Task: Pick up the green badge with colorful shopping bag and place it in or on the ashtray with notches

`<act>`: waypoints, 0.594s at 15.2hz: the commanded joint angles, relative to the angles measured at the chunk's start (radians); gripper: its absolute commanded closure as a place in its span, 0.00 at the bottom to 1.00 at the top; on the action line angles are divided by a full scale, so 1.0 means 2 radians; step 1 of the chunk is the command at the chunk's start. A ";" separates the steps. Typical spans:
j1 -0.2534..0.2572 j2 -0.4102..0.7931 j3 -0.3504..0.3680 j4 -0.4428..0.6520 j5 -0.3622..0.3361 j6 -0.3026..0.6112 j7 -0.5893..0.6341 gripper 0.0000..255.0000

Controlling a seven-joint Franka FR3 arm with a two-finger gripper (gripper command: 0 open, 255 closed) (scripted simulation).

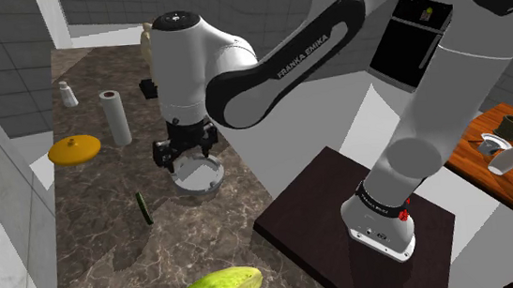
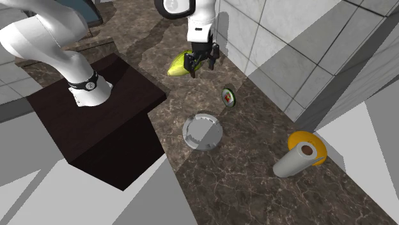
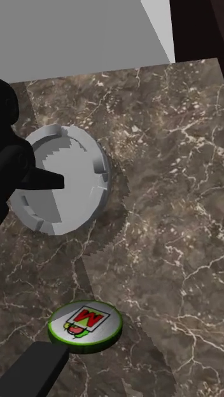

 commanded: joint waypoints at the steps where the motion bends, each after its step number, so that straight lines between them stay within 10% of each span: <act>1: 0.018 0.055 -0.007 0.033 -0.060 -0.005 0.055 0.00; 9: 0.139 0.238 -0.079 0.199 -0.188 -0.052 0.174 0.00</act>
